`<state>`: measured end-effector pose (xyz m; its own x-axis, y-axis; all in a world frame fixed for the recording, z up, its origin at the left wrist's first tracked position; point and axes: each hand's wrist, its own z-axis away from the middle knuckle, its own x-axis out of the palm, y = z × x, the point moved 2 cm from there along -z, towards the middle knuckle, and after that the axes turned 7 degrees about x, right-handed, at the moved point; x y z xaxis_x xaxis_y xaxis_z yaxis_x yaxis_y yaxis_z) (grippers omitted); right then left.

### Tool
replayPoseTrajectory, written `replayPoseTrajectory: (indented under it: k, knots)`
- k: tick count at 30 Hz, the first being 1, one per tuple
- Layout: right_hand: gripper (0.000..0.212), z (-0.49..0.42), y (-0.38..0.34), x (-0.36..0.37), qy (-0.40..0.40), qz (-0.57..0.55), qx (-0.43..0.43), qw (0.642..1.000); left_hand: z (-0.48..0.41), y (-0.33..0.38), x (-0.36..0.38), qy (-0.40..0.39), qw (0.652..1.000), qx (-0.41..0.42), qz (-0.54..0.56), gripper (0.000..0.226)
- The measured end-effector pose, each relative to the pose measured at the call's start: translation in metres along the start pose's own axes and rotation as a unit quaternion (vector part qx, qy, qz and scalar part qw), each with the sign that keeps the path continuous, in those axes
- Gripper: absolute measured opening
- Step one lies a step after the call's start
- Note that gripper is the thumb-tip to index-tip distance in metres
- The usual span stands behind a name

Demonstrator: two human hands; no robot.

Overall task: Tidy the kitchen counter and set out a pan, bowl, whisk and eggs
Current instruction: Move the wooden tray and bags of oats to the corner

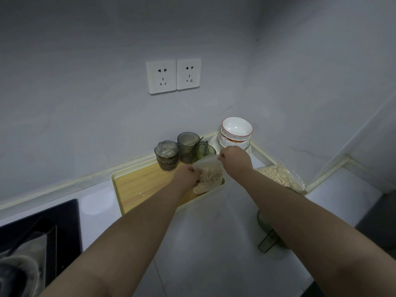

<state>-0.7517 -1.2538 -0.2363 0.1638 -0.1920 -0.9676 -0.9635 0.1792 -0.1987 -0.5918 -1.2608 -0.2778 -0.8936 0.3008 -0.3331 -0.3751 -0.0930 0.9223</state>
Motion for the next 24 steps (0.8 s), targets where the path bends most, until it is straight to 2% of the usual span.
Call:
replayPoseTrajectory:
  k: [3, 8, 11, 14, 18, 22, 24]
  knots:
    - [0.024, 0.004, 0.007, -0.002, -0.003, -0.021, 0.006, 1.0, 0.003, 0.0, -0.001, 0.027, 0.992, 0.046, -0.116, 0.016]
    - [0.026, 0.015, 0.029, -0.003, -0.013, -0.028, 0.038, 0.999, 0.011, 0.02, -0.001, 0.052, 0.949, 0.195, -0.243, 0.056]
    - [0.027, 0.024, 0.047, -0.004, -0.021, -0.03, 0.074, 0.997, 0.013, 0.036, 0.011, 0.04, 0.906, 0.278, -0.316, 0.051]
    - [0.025, 0.032, 0.072, -0.009, -0.02, -0.032, 0.129, 0.991, 0.009, 0.05, 0.03, -0.007, 0.878, 0.321, -0.356, 0.044]
    - [0.018, 0.041, 0.124, -0.018, 0.021, -0.08, 0.265, 0.961, 0.001, 0.062, 0.069, -0.066, 0.855, 0.369, -0.358, 0.04]
    - [0.014, 0.051, 0.18, -0.014, 0.008, -0.147, 0.413, 0.899, -0.007, 0.064, 0.114, -0.109, 0.872, 0.353, -0.32, 0.039]
    - [0.012, 0.055, 0.201, -0.007, -0.035, -0.179, 0.465, 0.866, -0.014, 0.061, 0.134, -0.145, 0.904, 0.291, -0.279, 0.04]
